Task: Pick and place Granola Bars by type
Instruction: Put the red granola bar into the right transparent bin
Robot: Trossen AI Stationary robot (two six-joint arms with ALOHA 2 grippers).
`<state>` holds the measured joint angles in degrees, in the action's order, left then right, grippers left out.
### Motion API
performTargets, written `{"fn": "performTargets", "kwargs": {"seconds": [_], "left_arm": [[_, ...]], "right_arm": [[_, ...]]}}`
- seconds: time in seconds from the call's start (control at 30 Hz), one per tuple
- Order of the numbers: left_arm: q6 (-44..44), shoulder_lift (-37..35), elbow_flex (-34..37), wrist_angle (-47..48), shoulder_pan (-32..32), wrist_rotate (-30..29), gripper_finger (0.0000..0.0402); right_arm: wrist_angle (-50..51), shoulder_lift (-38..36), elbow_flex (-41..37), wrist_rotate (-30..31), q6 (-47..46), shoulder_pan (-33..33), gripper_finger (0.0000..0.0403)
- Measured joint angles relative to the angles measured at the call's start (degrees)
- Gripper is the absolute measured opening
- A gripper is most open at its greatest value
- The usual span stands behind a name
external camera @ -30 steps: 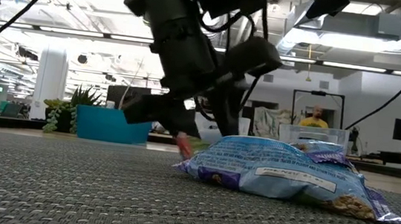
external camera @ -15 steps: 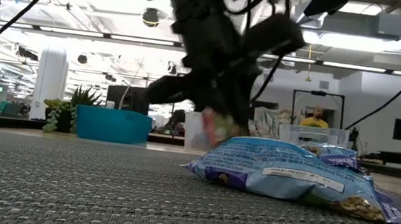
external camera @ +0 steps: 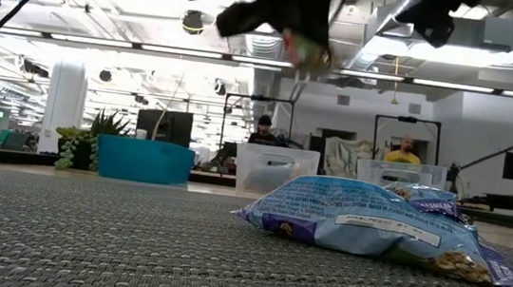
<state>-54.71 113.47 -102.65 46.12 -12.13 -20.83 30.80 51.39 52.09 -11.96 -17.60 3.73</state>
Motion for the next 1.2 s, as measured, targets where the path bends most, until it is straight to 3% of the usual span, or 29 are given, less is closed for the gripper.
{"fn": "performTargets", "kwargs": {"seconds": [0.17, 0.3, 0.43, 1.0, 1.2], "left_arm": [[2.28, -3.48, 0.00, -4.00, 1.15, -2.90, 0.0026], [3.82, -4.59, 0.00, -7.88, 2.29, -3.81, 0.0030], [4.96, -4.83, 0.00, -11.76, 3.02, -2.73, 0.0030], [5.69, -4.83, 0.02, -17.73, 3.77, -2.15, 0.0028], [6.11, -4.83, 0.02, -20.84, 4.78, -1.93, 0.0028]], "right_arm": [[-16.27, -3.97, -10.85, -3.32, -9.58, 4.24, 0.0202], [-33.44, -3.29, -18.14, -8.31, -18.05, 5.31, 0.0202], [-49.53, -1.23, -22.38, -9.01, -24.55, 5.75, 0.0202], [-51.05, 2.25, -22.46, -8.80, -24.53, 7.12, 0.0201], [-52.88, 2.25, -22.46, -9.12, -24.44, 7.12, 0.0155]]}}
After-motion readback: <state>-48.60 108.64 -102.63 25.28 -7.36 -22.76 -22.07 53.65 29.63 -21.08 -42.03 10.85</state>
